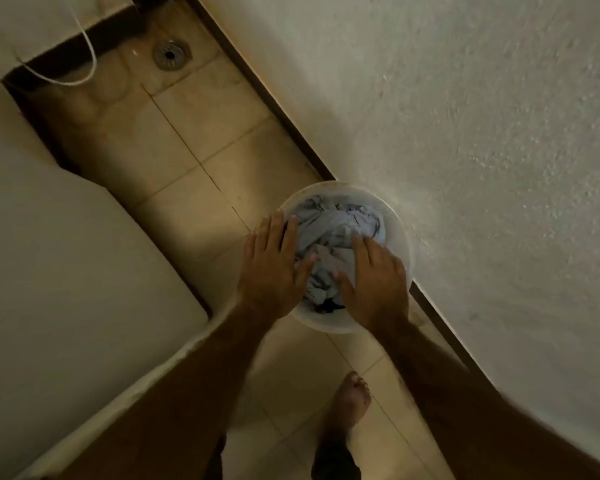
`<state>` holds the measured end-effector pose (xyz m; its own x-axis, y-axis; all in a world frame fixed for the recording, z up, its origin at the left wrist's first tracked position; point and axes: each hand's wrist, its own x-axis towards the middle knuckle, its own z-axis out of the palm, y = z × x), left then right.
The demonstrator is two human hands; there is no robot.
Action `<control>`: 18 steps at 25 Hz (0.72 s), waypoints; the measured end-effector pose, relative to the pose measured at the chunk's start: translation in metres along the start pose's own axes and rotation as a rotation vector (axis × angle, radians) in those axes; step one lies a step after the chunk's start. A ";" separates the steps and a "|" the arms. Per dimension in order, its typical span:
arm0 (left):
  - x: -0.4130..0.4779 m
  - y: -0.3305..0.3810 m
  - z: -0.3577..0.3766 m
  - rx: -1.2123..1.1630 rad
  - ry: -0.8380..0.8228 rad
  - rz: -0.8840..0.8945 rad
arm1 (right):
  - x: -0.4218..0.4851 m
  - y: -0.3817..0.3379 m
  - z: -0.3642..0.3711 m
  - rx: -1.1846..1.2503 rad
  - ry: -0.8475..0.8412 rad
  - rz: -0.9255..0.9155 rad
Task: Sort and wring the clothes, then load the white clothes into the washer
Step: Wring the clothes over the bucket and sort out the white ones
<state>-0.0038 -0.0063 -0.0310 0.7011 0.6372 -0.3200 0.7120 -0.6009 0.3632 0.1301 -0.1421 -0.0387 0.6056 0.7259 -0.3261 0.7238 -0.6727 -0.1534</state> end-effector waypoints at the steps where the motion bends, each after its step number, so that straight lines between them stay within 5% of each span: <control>1: -0.002 -0.007 0.013 -0.012 0.002 -0.013 | 0.003 0.008 0.016 -0.007 -0.016 0.010; 6: -0.068 -0.021 0.072 -0.326 -0.006 -0.189 | 0.023 0.026 0.085 0.021 -0.130 0.135; 11: -0.144 -0.019 0.083 -0.395 -0.159 -0.310 | 0.035 0.017 0.096 0.112 -0.089 0.255; 15: -0.135 -0.013 0.077 -0.467 -0.143 -0.372 | -0.002 0.001 0.068 0.517 -0.002 0.310; 18: -0.103 0.016 0.067 -0.900 -0.188 -0.540 | -0.052 -0.002 0.038 0.860 0.078 0.306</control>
<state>-0.0624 -0.1141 -0.0513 0.3511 0.5813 -0.7340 0.6931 0.3658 0.6212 0.0844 -0.1836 -0.0574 0.7735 0.4851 -0.4078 0.0513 -0.6893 -0.7226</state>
